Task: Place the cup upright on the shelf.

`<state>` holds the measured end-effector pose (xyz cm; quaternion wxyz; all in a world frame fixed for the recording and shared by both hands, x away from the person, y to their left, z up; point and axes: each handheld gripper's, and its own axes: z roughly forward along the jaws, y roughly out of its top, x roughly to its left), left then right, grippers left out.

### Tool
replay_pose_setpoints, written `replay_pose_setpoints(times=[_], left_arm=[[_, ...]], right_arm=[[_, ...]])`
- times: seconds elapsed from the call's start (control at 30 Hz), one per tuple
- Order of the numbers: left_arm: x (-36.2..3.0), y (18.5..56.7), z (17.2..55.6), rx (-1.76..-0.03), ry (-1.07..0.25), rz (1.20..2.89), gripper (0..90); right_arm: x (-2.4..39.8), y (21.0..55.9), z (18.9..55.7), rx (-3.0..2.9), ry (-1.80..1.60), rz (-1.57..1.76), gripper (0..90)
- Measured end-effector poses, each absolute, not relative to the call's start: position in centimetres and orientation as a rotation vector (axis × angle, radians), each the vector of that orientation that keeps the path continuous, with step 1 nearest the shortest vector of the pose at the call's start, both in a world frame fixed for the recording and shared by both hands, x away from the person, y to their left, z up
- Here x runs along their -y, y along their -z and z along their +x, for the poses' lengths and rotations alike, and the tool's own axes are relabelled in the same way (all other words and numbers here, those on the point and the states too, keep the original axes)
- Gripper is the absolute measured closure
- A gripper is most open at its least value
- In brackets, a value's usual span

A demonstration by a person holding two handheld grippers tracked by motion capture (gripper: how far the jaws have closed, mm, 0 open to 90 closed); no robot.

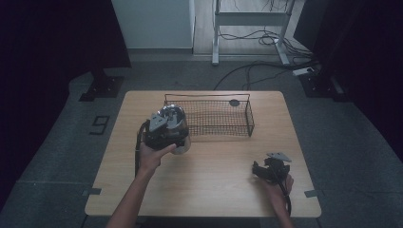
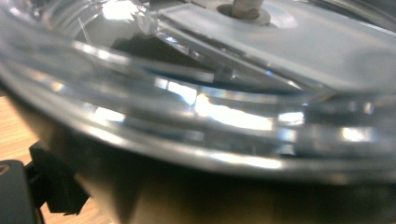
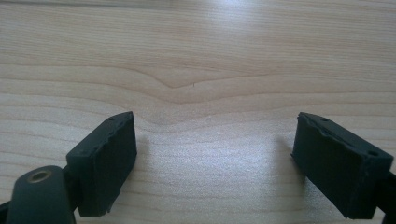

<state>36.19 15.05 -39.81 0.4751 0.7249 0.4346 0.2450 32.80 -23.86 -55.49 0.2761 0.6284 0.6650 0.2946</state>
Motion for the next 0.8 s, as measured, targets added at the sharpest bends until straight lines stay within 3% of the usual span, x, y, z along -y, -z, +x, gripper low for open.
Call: replay_pose_setpoints(times=[0.8], left_arm=[[-14.4,37.9,39.0,-1.083,-0.599,1.757,4.0]], right_arm=[[23.9,55.5,32.8,-1.788,-0.792,1.686,13.6]])
